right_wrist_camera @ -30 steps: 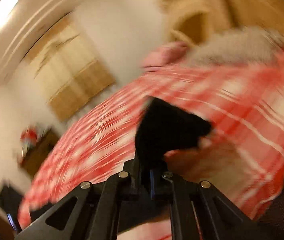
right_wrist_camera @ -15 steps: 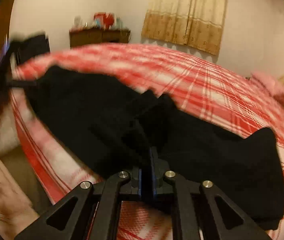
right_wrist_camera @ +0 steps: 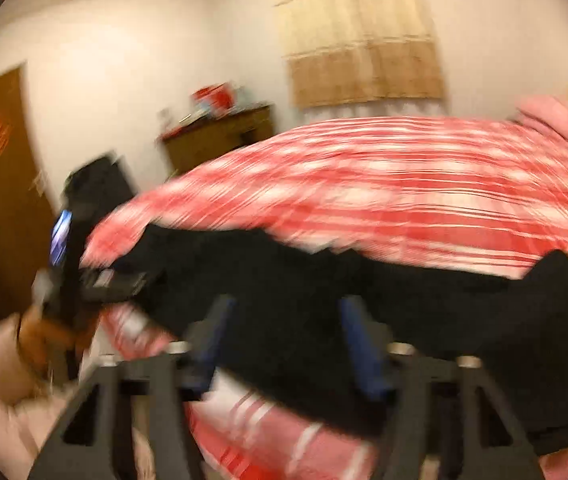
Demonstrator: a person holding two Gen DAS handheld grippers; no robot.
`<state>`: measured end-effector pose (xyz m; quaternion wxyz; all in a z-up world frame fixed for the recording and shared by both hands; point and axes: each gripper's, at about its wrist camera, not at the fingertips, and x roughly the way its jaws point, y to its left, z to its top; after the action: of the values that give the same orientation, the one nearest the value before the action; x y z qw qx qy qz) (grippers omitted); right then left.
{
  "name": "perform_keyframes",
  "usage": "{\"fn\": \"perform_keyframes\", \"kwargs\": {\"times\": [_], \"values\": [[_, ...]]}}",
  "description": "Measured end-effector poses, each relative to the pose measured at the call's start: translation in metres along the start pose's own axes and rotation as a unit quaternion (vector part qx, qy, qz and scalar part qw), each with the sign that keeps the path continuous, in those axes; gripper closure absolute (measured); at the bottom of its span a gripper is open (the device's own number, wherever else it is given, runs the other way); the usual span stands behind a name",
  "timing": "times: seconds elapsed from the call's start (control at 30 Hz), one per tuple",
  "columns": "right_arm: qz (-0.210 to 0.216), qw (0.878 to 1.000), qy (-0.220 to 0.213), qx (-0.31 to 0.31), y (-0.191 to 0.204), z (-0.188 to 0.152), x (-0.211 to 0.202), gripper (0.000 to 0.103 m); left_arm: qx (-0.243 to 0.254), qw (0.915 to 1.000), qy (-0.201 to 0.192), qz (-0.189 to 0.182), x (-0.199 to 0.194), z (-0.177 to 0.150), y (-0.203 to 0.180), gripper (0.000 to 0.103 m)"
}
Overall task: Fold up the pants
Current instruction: 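Press both open tools onto the folded black pants to flatten them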
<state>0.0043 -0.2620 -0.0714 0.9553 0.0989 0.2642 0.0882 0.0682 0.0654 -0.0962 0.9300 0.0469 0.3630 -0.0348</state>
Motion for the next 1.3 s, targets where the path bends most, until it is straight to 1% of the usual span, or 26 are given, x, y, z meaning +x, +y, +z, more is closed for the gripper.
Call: {"fn": "perform_keyframes", "kwargs": {"times": [0.03,0.1,0.13,0.17,0.23,0.27,0.3,0.33,0.37,0.43,0.53,0.63,0.67,0.7,0.73,0.77,0.8,0.83,0.87,0.93,1.0,1.07,1.13,1.17,1.23,1.3], "values": [[-0.030,0.999,0.008,0.021,-0.011,0.005,0.012,0.062,0.000,1.0000,0.000,-0.001,0.000,0.000,-0.001,0.015],[-0.003,0.998,0.035,0.058,-0.022,0.005,0.035,0.062,0.003,1.0000,0.002,-0.003,-0.001,-0.001,-0.004,0.016],[0.013,0.996,0.046,0.070,-0.020,0.002,0.045,0.062,0.005,1.0000,0.002,-0.003,-0.001,0.000,-0.005,0.015],[0.020,0.996,0.053,0.069,-0.015,-0.001,0.052,0.062,0.007,1.0000,0.003,-0.003,-0.002,-0.001,-0.005,0.016],[-0.021,0.998,0.058,0.031,0.003,-0.007,0.066,0.064,0.007,1.0000,0.004,0.000,-0.002,0.000,-0.004,0.015],[-0.047,0.997,0.058,0.003,0.015,-0.010,0.070,0.079,0.006,1.0000,0.005,0.001,-0.001,0.000,-0.003,0.015],[-0.062,0.996,0.056,-0.012,0.021,-0.011,0.072,0.084,0.003,1.0000,0.005,0.001,-0.001,0.000,-0.001,0.015],[-0.077,0.995,0.055,-0.023,0.028,-0.012,0.074,0.087,0.000,1.0000,0.006,0.001,0.000,0.000,0.001,0.015],[-0.081,0.995,0.055,-0.026,0.030,-0.011,0.076,0.089,-0.001,1.0000,0.007,0.001,0.002,0.000,0.000,0.015],[-0.081,0.994,0.059,-0.032,0.031,-0.008,0.078,0.091,-0.001,1.0000,0.007,0.001,0.002,-0.001,0.000,0.015],[-0.053,0.996,0.053,-0.049,0.041,-0.005,0.072,0.092,-0.001,1.0000,0.005,0.000,0.003,-0.001,0.001,0.015],[-0.045,0.994,0.058,-0.084,0.059,-0.013,0.079,0.092,-0.003,1.0000,0.006,0.000,0.004,-0.001,0.002,0.015],[-0.048,0.993,0.065,-0.084,0.060,-0.018,0.086,0.090,-0.001,1.0000,0.006,0.002,0.004,-0.001,0.001,0.015],[-0.047,0.994,0.055,-0.079,0.059,-0.021,0.087,0.090,0.002,1.0000,0.007,0.003,0.004,-0.001,0.000,0.015],[-0.036,0.996,0.039,-0.075,0.058,-0.022,0.085,0.085,0.005,1.0000,0.007,0.003,0.004,-0.001,-0.001,0.015],[-0.017,0.996,0.039,-0.073,0.058,-0.022,0.085,0.066,0.007,0.9999,0.007,0.004,0.003,-0.001,-0.002,0.015],[0.020,0.996,0.048,-0.071,0.060,-0.019,0.083,0.052,0.008,0.9999,0.007,0.003,0.003,-0.001,-0.002,0.015],[0.034,0.996,0.052,-0.070,0.061,-0.017,0.080,0.031,0.007,0.9999,0.008,0.001,0.002,0.000,-0.001,0.015],[0.041,0.996,0.051,-0.068,0.063,-0.011,0.073,0.030,0.006,0.9999,0.008,-0.002,0.001,0.001,-0.002,0.015],[0.058,0.997,0.030,-0.051,0.057,0.001,0.050,0.030,0.006,0.9999,0.005,-0.011,-0.003,0.003,-0.003,0.015],[0.061,0.998,-0.014,-0.009,0.032,0.016,0.010,0.030,0.016,0.9997,-0.007,-0.020,-0.010,0.006,-0.008,0.015],[0.049,0.998,-0.034,0.026,0.002,0.023,-0.021,0.030,0.032,0.9988,-0.022,-0.028,-0.017,0.011,-0.017,0.015],[0.016,0.998,-0.032,0.045,-0.026,0.020,-0.044,0.030,0.044,0.9975,-0.035,-0.043,-0.024,0.018,-0.030,0.015],[-0.011,0.998,-0.024,0.048,-0.040,0.014,-0.054,0.030,0.051,0.9962,-0.042,-0.056,-0.027,0.023,-0.040,0.015],[-0.048,0.997,-0.001,0.059,-0.061,-0.005,-0.064,0.030,0.063,0.9937,-0.051,-0.077,-0.031,0.030,-0.058,0.015],[-0.060,0.996,0.016,0.071,-0.070,-0.019,-0.066,0.030,0.078,0.9896,-0.058,-0.106,-0.035,0.040,-0.086,0.015]]}}
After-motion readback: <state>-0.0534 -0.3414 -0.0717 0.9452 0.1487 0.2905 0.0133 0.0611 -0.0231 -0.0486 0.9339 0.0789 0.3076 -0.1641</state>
